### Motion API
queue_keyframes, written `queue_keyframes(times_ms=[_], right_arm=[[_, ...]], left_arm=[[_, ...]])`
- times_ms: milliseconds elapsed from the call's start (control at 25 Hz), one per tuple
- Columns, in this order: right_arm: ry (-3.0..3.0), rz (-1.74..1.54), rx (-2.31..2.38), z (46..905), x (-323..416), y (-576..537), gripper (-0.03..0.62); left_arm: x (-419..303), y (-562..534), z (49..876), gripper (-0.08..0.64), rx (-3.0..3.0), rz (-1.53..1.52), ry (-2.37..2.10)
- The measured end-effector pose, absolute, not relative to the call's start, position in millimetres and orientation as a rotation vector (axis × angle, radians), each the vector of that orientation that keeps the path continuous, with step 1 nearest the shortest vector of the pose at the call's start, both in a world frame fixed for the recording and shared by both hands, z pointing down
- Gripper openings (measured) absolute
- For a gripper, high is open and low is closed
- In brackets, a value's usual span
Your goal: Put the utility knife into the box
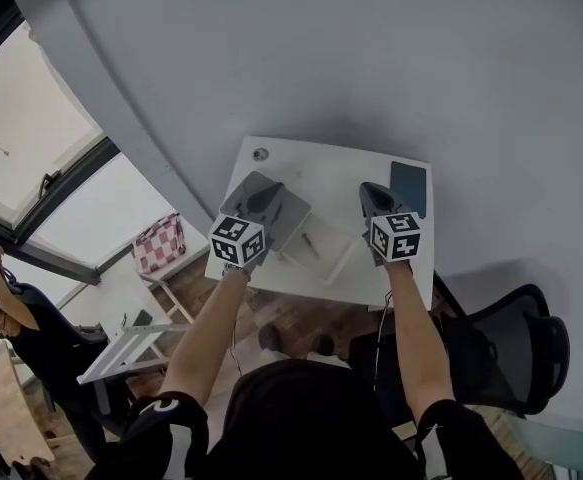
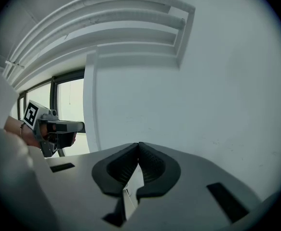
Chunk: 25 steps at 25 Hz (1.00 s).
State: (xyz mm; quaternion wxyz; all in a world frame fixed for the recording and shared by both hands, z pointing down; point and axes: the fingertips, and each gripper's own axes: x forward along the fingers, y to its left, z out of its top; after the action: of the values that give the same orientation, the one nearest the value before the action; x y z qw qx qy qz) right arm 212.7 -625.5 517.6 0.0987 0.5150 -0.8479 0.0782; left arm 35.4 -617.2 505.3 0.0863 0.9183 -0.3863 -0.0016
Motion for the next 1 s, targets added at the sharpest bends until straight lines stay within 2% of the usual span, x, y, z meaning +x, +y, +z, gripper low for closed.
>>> queue_keyframes(times_ms=[1000], right_arm=[[-2.496,0.252,1.578,516,236,-607,0.014]], left_arm=[[77,-607,494,0.025,2.846,0.123,-1.096]])
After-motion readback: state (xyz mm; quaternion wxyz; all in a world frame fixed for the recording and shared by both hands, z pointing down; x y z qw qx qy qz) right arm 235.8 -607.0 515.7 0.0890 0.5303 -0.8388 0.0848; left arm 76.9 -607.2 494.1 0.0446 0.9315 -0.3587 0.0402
